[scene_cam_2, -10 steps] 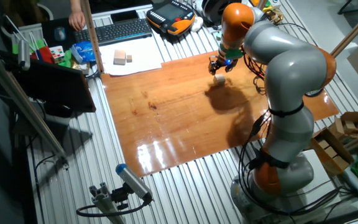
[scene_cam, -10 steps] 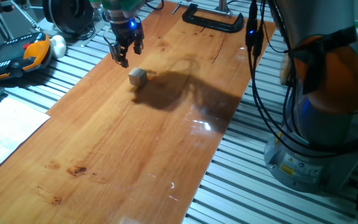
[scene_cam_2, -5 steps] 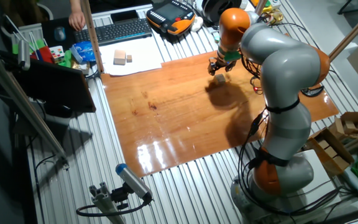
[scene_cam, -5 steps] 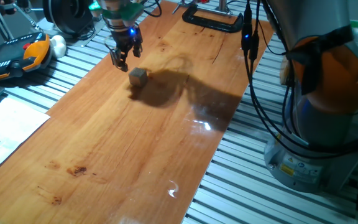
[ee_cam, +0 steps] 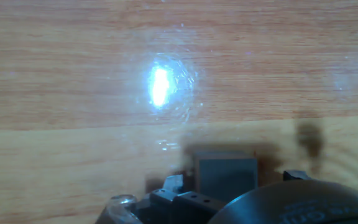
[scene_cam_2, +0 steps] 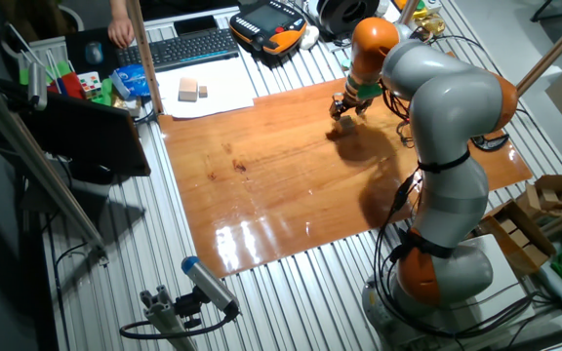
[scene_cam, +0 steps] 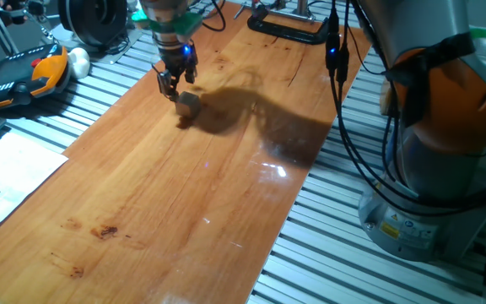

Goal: Hold a small block with the gripper and sweep it from left to right on the table

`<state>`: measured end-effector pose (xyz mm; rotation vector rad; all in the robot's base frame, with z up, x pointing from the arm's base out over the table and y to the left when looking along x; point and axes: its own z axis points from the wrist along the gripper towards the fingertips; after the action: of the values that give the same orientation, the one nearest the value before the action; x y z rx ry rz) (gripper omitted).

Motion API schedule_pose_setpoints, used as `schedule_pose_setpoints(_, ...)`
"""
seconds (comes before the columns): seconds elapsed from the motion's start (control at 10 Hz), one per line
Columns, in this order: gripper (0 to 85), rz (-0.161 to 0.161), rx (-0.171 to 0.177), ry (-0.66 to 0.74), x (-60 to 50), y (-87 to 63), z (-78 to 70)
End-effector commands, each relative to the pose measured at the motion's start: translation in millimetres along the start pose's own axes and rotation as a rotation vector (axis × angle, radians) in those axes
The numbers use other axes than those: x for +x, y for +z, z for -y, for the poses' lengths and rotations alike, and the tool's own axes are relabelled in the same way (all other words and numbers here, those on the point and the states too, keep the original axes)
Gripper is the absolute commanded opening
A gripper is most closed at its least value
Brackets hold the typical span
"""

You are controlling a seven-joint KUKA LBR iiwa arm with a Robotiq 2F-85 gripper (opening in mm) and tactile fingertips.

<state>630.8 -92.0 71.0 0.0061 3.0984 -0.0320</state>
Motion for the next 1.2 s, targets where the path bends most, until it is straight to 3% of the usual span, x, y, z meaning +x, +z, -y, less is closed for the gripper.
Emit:
schedule_pose_setpoints(0.0,80.0,0.003,-0.004,-0.003,0.1,4.2,0.1)
schedule_pose_setpoints(0.6,78.3,0.011,-0.012,-0.007,4.9,17.3,0.5)
schedule_pose_setpoints(1.1,68.7,0.003,-0.022,-0.006,8.6,23.5,-1.7)
